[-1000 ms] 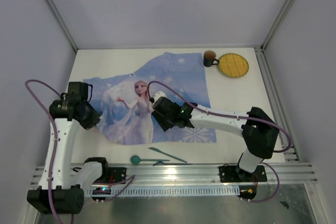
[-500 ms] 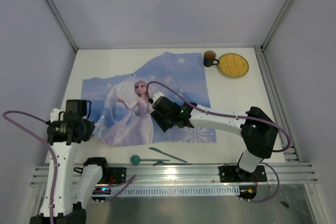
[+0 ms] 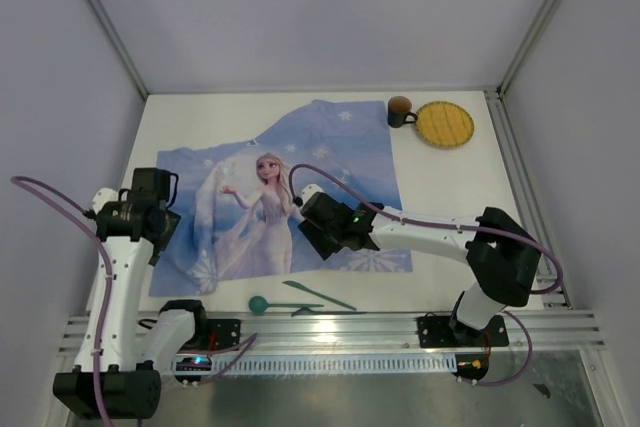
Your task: Set the dinner table for one person
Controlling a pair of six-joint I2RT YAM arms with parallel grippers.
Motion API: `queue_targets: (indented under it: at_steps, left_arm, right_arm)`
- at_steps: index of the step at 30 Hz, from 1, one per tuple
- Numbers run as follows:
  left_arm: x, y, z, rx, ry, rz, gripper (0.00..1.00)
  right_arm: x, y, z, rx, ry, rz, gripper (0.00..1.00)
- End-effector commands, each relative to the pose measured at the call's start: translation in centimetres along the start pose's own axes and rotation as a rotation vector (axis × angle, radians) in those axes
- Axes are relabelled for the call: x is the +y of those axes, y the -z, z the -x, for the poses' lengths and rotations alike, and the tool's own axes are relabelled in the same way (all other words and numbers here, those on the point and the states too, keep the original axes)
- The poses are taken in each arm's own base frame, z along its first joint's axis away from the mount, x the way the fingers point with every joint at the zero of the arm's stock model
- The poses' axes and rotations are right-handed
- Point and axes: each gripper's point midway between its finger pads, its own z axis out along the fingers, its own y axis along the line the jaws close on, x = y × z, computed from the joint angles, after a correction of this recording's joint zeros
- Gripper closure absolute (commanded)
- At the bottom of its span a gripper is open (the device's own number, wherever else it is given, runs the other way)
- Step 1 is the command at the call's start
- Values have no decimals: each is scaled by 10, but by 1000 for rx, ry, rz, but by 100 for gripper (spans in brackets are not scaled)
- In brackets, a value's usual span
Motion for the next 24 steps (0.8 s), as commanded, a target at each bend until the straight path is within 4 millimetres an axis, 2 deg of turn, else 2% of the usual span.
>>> queue_targets:
  at_steps: [1,3,4,6,7,10,11,13,14,15,18,22,24]
  left_arm:
    - [43,-5,0,-39,-94,168,35]
    - [32,-18,1,-76,-88,124,35]
    - [3,-24,9,-118,-42,21,35]
    - [-19,-31,6,-113,-11,-71,33]
    - [-44,-30,12,-126,32,-159,33]
    - [-79,-38,15,-115,52,-222,33]
    - [-100,-37,21,-126,71,-279,33]
    - [-121,-50,20,-109,24,-279,33]
    - [-140,-47,30,-131,29,-321,33]
    - [-148,-59,28,-126,-4,-294,33]
    - [-176,-66,42,-164,-57,-307,34]
    - [-205,-95,34,-128,-133,-269,36]
    - [-212,-106,31,-109,-111,-266,36]
  right_arm:
    - [-2,13,16,-70,-27,7,41]
    - [-2,14,16,-73,-26,8,41]
    - [-2,15,16,-75,-25,6,41]
    - [-4,17,17,-78,-22,3,41]
    - [-4,18,18,-81,-15,1,41]
    - [-8,22,22,-95,-15,-15,41]
    - [-8,22,22,-95,-17,-15,41]
    - [-8,24,25,-103,-19,-16,41]
    - [-8,25,25,-103,-22,-17,41]
    - [-9,25,24,-103,-26,-22,41]
    - [-12,26,23,-105,-43,-36,41]
    - [-17,25,15,-96,-56,-59,41]
    - [-19,26,13,-92,-60,-69,41]
